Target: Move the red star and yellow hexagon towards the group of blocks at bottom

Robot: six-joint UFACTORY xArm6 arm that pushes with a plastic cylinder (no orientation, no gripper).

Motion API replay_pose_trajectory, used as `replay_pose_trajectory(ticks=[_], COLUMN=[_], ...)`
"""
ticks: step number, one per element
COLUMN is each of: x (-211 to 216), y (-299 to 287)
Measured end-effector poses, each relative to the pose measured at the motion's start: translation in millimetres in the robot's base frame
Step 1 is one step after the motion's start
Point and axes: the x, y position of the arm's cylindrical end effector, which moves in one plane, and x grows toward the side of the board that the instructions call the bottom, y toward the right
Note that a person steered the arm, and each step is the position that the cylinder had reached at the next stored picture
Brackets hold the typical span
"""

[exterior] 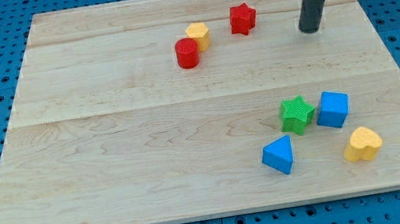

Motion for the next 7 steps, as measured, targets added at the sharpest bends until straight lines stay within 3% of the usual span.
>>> replay_pose_trajectory(ticks=[1, 2, 6, 7], x=[-70.1, -68.9, 135.1, 90.6], y=[-56.2, -122.6, -34.0, -46.2])
